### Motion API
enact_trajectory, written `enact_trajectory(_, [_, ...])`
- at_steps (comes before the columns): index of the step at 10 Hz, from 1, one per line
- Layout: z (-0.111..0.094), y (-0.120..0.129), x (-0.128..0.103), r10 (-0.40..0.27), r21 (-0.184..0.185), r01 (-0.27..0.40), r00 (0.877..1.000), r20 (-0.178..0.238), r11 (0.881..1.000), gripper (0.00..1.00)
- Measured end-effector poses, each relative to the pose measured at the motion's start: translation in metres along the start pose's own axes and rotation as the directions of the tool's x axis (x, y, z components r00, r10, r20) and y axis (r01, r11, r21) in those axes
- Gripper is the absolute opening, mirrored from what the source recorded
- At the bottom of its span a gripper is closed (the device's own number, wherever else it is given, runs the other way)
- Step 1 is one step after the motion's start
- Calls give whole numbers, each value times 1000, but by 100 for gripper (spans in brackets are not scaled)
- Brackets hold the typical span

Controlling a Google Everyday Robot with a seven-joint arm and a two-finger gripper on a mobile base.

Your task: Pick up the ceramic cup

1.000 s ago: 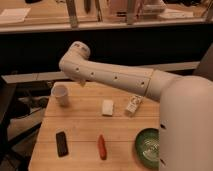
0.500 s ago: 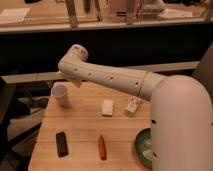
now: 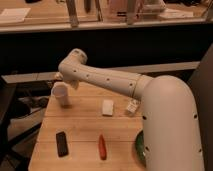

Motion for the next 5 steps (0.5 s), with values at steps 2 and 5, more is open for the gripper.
enact_trajectory(2, [14,-1,-6,-20,6,20,1000,20,1000,80])
enact_trajectory(5, [29,3,-8,-49,16,48,998,48,999,80])
